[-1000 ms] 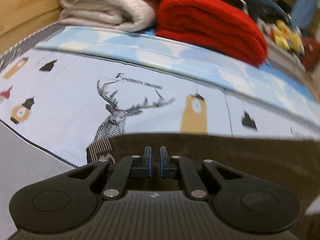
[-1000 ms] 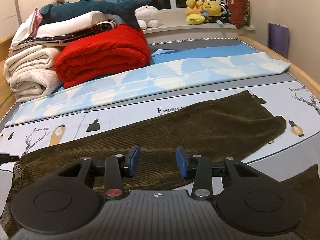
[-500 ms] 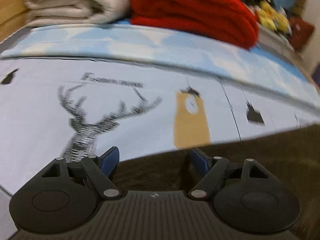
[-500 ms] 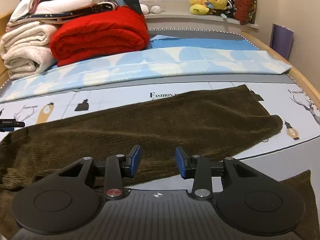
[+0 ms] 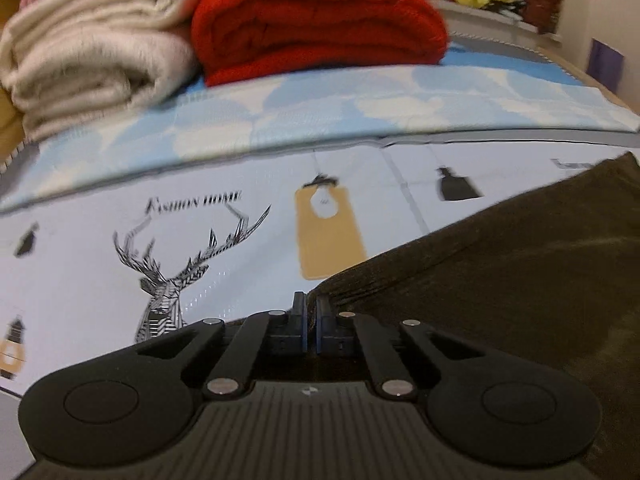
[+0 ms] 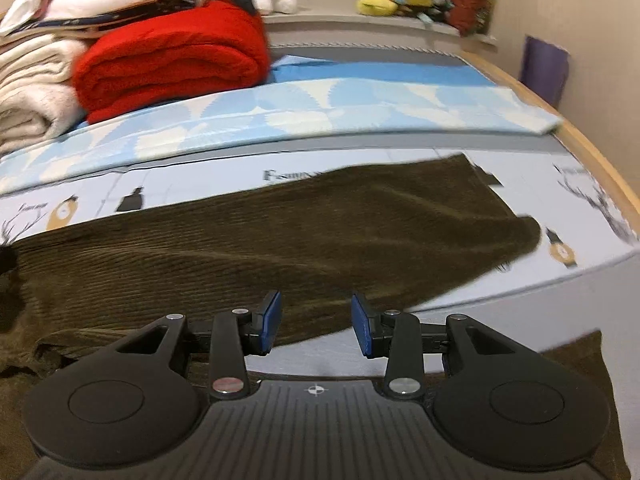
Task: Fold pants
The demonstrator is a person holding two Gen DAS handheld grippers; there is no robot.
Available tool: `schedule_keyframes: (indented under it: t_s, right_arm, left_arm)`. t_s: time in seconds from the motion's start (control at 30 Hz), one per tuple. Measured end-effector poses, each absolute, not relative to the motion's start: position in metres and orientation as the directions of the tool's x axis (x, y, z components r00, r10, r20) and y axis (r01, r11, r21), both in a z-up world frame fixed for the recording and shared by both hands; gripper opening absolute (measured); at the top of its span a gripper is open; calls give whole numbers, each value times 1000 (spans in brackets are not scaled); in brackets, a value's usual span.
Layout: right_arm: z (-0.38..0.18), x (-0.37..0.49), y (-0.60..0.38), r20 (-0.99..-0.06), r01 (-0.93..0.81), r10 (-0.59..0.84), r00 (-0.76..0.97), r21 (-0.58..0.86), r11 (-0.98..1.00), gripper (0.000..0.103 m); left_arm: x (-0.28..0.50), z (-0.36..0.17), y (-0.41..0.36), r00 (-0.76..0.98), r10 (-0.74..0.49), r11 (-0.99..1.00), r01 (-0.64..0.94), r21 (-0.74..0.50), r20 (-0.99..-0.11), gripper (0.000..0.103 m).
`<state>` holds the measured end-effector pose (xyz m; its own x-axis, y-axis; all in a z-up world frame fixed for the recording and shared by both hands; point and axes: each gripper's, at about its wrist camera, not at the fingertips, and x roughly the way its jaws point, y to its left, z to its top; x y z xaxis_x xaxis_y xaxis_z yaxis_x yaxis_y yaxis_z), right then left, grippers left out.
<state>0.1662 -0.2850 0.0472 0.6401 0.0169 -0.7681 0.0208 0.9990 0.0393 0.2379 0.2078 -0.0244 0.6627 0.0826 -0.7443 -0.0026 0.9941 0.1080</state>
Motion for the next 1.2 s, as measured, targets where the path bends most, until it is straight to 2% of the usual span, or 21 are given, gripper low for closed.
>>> schedule_keyframes:
  t_s: [0.27,0.4,0.5,0.57,0.63,0.7,0.73,0.8,0.97,1.03,1.2]
  right_arm:
    - [38,153,-325,-810,184,21,586,158,970,40]
    - [36,139,-336,-822,233,30,569,197,952,40]
    - [35,131,-343,-825,249,33,564,208,946,40]
    - [35,131,-347,-827,261,22,562,203,944,40]
    - [34,132,-352,-829,283,17,558,210,936,40]
    - [30,134,-356,-834,305,31,550,235,923,40]
    - [28,136,-357,-836,311,39,547,246,918,40]
    - [25,140,-355,-838,315,48,543,256,914,40]
    - [22,151,-351,-823,308,60,564,278,910,40]
    - [20,156,-353,-809,321,79,583,319,892,40]
    - [12,172,-363,-774,350,99,625,392,851,40]
  left_arm:
    - [100,27,136,716,-15,950,229,214,-698,2]
    - [21,37,119,709,-74,935,294,198,-701,2]
    - [-14,33,128,657,-120,948,300,111,-744,2]
    - [-23,24,143,614,-110,968,246,57,-782,3]
    - [-25,25,165,620,-105,988,153,-12,-778,9]
    - [-22,24,196,617,-181,978,32,-205,-766,49]
    - [-20,19,209,601,-227,954,-24,-300,-767,55]
    - [-12,1,227,539,-286,901,-131,-414,-793,57]
    - [8,-42,247,431,-321,837,-287,-466,-843,59]
    - [16,-53,253,410,-310,816,-347,-462,-857,67]
    - [33,-75,276,371,-259,762,-489,-425,-892,67]
